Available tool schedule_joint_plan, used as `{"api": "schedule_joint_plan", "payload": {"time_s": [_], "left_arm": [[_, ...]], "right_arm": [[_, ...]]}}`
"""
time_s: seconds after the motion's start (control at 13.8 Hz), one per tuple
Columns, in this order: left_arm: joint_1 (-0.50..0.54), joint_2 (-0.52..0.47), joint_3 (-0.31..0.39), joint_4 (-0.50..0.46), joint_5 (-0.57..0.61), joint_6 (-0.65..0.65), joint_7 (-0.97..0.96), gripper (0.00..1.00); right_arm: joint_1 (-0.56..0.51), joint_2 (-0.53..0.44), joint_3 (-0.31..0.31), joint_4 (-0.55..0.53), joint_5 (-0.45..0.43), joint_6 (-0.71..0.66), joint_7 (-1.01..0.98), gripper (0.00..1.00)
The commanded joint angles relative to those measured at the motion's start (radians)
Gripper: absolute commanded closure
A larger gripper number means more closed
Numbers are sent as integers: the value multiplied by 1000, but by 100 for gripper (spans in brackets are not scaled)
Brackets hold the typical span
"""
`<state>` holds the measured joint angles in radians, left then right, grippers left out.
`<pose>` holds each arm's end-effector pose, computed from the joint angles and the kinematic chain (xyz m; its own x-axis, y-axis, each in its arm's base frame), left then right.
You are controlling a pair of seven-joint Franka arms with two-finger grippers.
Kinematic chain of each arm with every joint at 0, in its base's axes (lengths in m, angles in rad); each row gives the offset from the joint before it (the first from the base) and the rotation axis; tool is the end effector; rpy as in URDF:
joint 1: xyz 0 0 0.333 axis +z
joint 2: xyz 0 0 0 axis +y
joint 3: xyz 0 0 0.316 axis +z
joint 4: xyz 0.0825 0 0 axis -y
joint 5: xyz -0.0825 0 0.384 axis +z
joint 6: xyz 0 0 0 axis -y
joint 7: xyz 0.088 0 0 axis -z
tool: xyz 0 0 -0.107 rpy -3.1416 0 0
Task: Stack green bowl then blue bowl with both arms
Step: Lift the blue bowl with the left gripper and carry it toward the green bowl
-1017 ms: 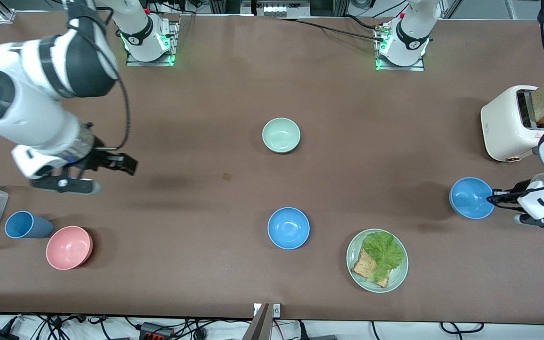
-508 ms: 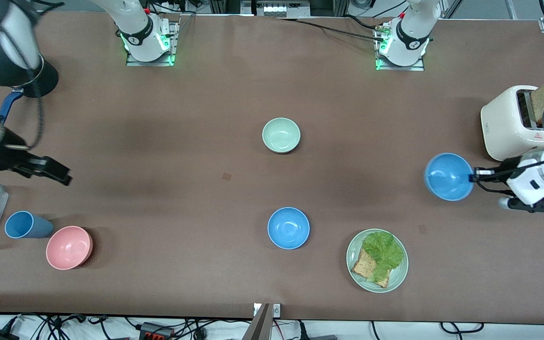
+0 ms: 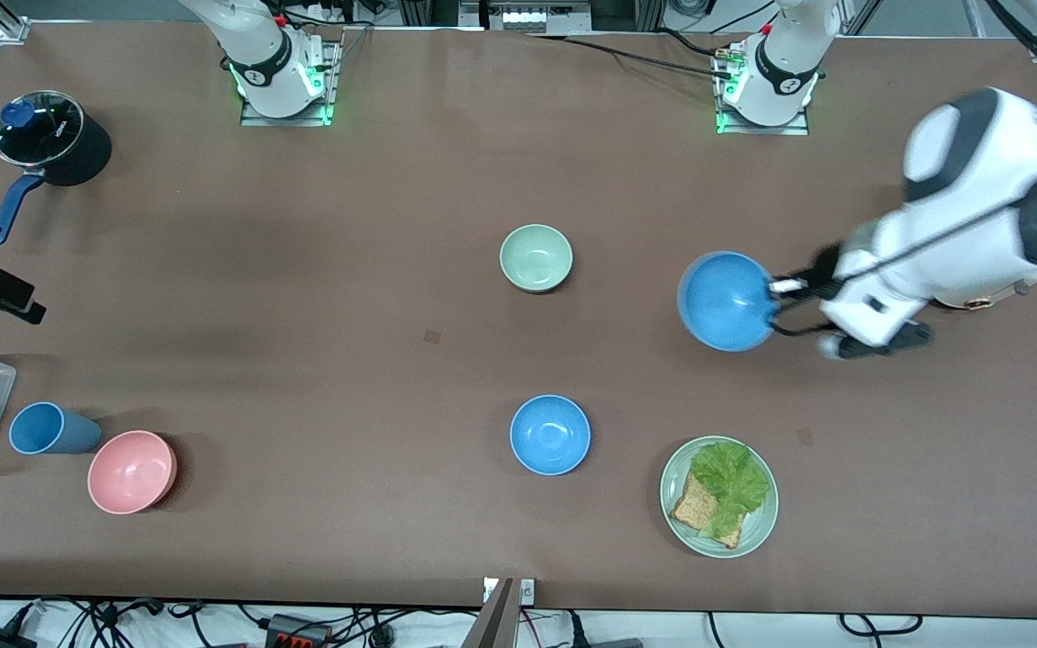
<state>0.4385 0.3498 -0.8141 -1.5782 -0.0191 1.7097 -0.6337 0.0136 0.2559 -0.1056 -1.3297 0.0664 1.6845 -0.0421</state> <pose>0.6002 -0.1763 0.4826 0.9366 0.2482 -0.2474 0.2900 -0.9452 0.1496 0.6414 -0.0435 0.5977 0.9935 -0.0509 0.1016 -0.0475 -0.9982 -0.0354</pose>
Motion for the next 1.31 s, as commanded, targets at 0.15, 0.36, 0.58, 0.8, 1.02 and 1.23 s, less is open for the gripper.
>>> {"api": "schedule_joint_plan", "payload": {"time_s": [0.15, 0.36, 0.58, 0.8, 1.02, 1.23], "left_arm": [[-84, 66, -89, -37, -47, 187, -392, 100], [-215, 116, -83, -84, -30, 385, -605, 100], [-257, 103, -83, -201, 54, 439, -641, 100], [-270, 63, -89, -371, 59, 603, -655, 100], [-297, 67, -88, -405, 141, 604, -656, 100], [-320, 86, -82, -414, 217, 600, -655, 100]], "right_arm": [[-47, -75, 72, -84, -20, -20, 5, 0], [-47, -154, 73, -204, -57, 0, 5, 0], [-47, -242, 76, -323, -76, 20, 8, 0], [-47, -302, 76, -446, -76, 98, 5, 0], [-47, -311, 76, -450, -77, 83, 1, 0], [-43, -308, 83, -433, -79, 66, -16, 0]]}}
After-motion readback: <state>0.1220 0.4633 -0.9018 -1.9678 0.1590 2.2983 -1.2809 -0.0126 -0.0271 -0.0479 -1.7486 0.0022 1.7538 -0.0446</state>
